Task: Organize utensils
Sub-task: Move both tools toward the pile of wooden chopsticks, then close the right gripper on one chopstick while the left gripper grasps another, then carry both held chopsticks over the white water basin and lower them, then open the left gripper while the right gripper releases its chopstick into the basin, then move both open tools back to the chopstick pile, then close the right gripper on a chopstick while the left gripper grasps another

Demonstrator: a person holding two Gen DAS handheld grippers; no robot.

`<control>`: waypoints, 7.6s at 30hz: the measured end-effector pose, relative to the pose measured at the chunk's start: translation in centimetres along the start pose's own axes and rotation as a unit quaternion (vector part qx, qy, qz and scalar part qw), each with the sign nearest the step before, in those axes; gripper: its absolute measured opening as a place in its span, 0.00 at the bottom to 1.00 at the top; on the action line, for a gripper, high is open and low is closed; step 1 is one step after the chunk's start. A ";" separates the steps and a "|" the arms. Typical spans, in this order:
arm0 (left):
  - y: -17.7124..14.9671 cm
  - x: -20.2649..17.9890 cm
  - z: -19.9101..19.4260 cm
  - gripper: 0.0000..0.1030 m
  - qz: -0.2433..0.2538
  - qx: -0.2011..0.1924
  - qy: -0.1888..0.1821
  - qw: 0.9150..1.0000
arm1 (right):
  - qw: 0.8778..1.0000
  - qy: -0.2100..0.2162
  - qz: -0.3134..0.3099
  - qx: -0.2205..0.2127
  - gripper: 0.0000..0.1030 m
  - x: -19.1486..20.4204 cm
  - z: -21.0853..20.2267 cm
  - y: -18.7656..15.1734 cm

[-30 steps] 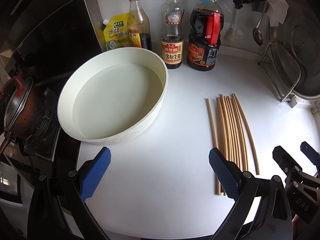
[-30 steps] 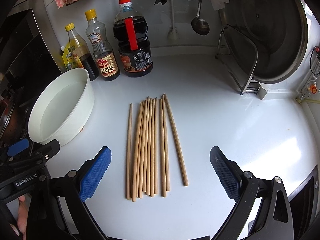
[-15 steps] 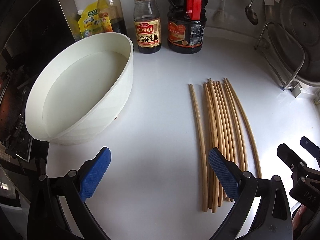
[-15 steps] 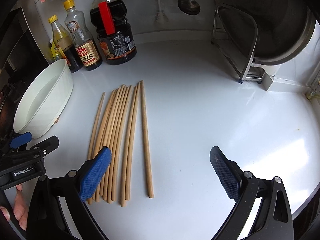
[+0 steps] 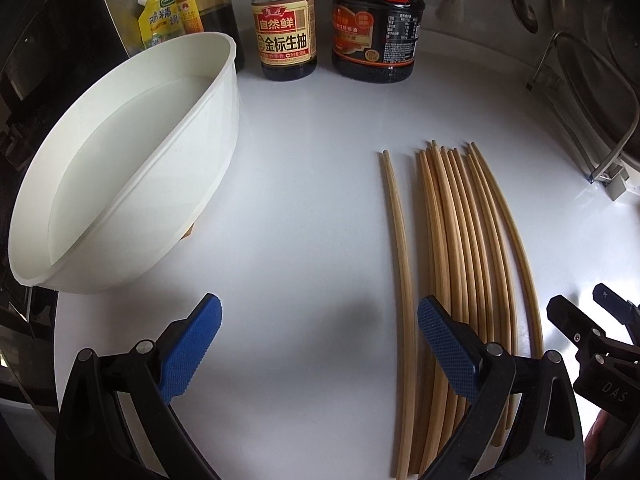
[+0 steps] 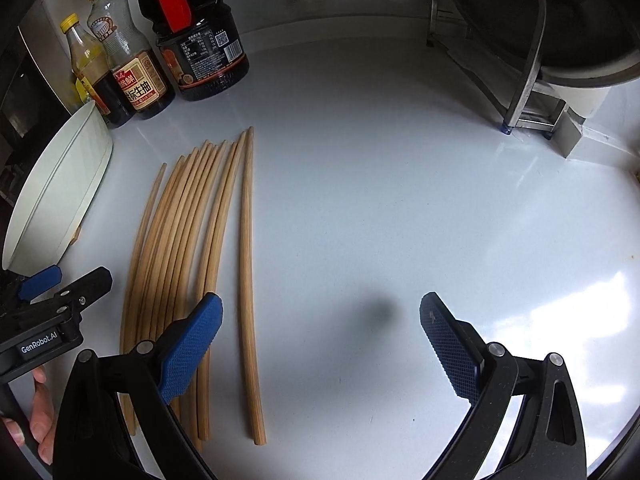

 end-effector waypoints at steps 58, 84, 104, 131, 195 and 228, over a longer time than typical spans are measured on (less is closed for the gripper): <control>0.5 -2.1 0.3 0.07 0.025 0.005 -0.022 0.999 | 0.992 -0.001 -0.127 -0.003 0.06 4.8 1.9 0.1; 10.9 10.6 -11.1 0.07 -0.042 -0.093 -0.064 0.993 | 0.988 0.075 -0.103 -0.082 0.06 17.1 -6.7 8.9; 12.2 23.8 0.2 0.07 -0.036 -0.011 -0.040 0.999 | 0.983 0.141 -0.115 0.036 0.06 35.7 5.5 11.9; 12.3 26.2 3.6 0.58 -0.077 0.015 -0.037 0.996 | 0.988 0.105 -0.098 0.061 0.21 34.9 8.5 12.2; 3.8 6.0 -10.4 0.87 -0.010 -0.060 -0.076 0.995 | 0.998 0.024 -0.049 -0.029 0.48 9.2 -6.8 2.4; 1.6 -1.3 -2.0 0.88 0.038 -0.002 -0.056 0.998 | 0.997 -0.002 -0.081 0.005 0.49 4.2 1.7 -0.7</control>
Point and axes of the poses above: each gripper's, at about its wrist camera, not at the fingertips, and z roughly the way its jaws point, x to its left, y to its top, the point moved 10 cm from there along z, roughly the way its jaws point, and after that the axes turned 6 degrees about y, right-handed, at the moved point
